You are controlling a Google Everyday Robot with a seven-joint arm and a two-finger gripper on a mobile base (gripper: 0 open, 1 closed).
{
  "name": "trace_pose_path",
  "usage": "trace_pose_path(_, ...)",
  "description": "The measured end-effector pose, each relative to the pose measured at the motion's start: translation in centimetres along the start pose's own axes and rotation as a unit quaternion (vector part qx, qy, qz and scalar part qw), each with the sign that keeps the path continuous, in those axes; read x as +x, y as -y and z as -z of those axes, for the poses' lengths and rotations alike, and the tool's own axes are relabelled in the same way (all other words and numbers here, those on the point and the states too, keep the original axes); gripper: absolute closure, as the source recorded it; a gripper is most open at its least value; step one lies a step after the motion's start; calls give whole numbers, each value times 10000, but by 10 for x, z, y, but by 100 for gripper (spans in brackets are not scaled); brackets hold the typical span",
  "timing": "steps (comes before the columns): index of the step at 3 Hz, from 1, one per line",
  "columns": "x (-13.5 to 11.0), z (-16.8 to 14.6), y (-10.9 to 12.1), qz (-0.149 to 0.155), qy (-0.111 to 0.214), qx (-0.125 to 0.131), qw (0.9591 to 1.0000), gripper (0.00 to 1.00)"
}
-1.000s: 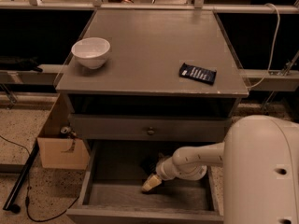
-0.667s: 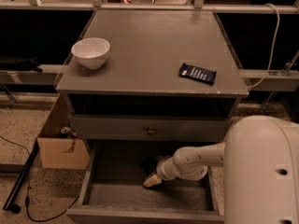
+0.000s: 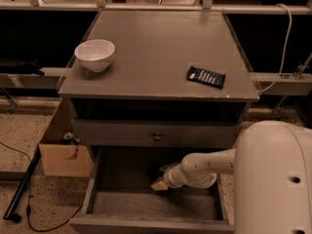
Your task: Pick rxbar chocolate from middle drawer and place on counter
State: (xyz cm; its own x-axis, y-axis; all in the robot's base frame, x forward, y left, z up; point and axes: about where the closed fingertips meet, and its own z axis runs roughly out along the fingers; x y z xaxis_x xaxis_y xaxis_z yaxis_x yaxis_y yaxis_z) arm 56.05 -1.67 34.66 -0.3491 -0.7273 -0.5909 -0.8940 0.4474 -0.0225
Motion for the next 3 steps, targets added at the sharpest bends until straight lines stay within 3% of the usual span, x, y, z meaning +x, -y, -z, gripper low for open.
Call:
trace_pose_path(1, 0, 0, 0, 0, 0, 0, 10000, 89)
trace_pose_path(2, 0, 0, 0, 0, 0, 0, 10000, 100)
trace_pose_path(3, 0, 0, 0, 0, 0, 0, 10000, 100)
